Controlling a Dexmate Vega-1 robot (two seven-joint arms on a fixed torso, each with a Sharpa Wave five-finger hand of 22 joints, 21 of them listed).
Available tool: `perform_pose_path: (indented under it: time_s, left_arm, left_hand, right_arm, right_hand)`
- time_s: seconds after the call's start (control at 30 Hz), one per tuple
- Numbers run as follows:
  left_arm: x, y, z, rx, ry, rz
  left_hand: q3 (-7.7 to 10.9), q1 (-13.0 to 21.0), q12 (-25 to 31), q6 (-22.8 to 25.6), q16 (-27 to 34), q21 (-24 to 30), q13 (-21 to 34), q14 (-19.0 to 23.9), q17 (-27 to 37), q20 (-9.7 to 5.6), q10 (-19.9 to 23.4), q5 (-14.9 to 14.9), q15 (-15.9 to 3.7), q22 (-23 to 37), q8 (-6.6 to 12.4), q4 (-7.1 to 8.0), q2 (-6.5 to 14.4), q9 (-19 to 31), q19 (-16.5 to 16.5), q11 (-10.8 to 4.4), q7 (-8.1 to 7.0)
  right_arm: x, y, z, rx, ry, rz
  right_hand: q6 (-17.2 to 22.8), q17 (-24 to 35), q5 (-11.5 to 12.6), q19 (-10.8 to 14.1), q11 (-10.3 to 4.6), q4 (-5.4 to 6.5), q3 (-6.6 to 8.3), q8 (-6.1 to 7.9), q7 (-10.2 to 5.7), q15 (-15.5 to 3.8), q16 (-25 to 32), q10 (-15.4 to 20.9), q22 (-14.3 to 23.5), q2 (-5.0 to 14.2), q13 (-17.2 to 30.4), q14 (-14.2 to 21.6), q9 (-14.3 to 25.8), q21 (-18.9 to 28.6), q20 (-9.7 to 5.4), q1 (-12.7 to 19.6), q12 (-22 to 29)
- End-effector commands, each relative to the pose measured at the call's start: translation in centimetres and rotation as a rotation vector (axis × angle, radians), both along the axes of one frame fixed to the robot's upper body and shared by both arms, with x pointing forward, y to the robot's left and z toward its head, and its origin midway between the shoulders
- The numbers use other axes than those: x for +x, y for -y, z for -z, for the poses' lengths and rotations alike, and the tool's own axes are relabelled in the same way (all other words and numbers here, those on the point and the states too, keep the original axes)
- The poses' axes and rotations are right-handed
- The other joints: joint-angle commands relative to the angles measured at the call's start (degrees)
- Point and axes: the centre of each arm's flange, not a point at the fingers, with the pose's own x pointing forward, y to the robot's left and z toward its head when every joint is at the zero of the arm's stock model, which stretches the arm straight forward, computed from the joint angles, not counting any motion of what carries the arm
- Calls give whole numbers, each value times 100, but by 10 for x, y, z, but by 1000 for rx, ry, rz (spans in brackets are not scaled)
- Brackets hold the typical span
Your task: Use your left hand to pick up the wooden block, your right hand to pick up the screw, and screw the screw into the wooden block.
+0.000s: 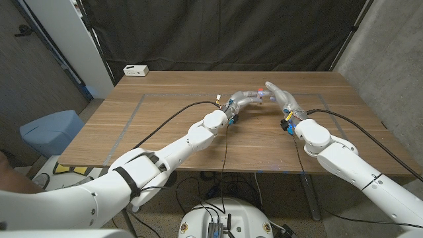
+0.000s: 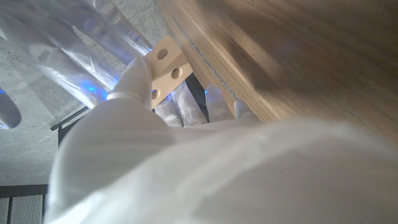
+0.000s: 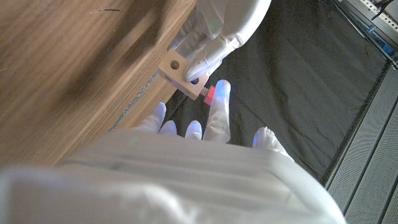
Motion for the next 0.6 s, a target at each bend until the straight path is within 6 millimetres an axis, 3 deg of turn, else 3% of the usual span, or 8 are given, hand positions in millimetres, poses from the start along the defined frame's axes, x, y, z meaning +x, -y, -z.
perform_pose_path:
  time_s: [0.03, 0.3, 0.6]
  left_arm:
    - [-1, -1, 1, 1, 2, -5]
    - [-3, -1, 1, 2, 5, -4]
    - [-4, -2, 1, 3, 9, -5]
  left_hand:
    - [99, -40, 77, 127, 3, 36, 138, 37, 17, 35, 53, 34, -314, 29, 26, 68, 209, 25, -13, -19, 65]
    - [96, -42, 78, 120, 4, 36, 139, 41, 17, 32, 52, 33, -308, 29, 23, 67, 203, 25, -13, -19, 60]
    - [97, -38, 75, 122, 4, 35, 140, 43, 16, 32, 44, 34, -315, 29, 25, 64, 200, 26, -16, -18, 69]
  right_arm:
    - [-3, 12, 1, 26, 11, 37]
    - [-4, 20, 2, 46, 15, 64]
    - [-3, 25, 0, 53, 24, 80]
  right_hand:
    - [66, -9, 2, 121, -6, -18, 49, -15, 12, -19, 34, 73, 6, 1, 8, 96, 15, 60, -20, 56, 31]
    - [96, -25, 1, 327, 45, -76, 95, -53, 56, -43, 47, 162, 1, -16, 10, 209, 16, 106, -80, 106, 27]
    - [39, -14, -5, 406, 132, -89, 120, -126, 82, -31, 31, 237, -3, -33, 14, 223, 18, 85, 56, 87, 11]
